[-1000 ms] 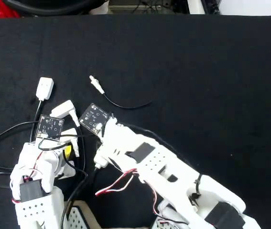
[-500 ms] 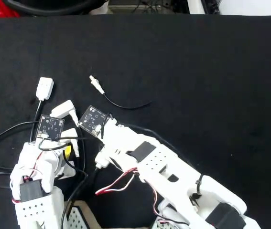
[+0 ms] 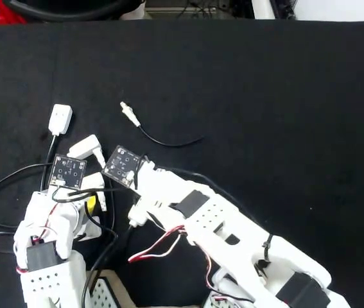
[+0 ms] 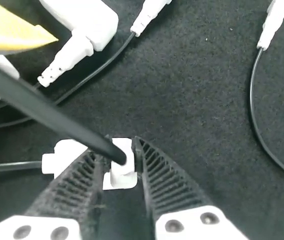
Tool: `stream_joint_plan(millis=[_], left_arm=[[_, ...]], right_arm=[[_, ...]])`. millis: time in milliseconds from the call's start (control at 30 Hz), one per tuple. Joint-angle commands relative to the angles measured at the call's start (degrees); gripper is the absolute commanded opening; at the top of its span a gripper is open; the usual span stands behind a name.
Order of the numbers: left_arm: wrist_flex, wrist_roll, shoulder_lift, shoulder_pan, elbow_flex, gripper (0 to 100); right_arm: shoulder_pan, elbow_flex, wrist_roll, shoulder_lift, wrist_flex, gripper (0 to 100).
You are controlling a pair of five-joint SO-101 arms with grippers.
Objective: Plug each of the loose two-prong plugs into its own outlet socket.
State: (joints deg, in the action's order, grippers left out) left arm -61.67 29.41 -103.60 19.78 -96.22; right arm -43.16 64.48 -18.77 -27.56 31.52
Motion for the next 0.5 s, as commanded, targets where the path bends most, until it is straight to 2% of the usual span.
stream_joint_plan(millis=[0, 200, 467], left_arm=[[-0.4, 0.1, -0.6, -0.3, -1.1, 32], [-0.4, -0.1, -0.6, -0.4, -1.1, 32], [-0.4, -0.2, -0.6, -0.2, -1.1, 32]], right_arm=[[1.6, 0.1, 2.7, 1.8, -1.1, 1.1], [1.5, -1.5, 3.1, -0.4, -2.3, 1.1], [1.8, -3.1, 3.3, -19.8, 10.5, 1.1]])
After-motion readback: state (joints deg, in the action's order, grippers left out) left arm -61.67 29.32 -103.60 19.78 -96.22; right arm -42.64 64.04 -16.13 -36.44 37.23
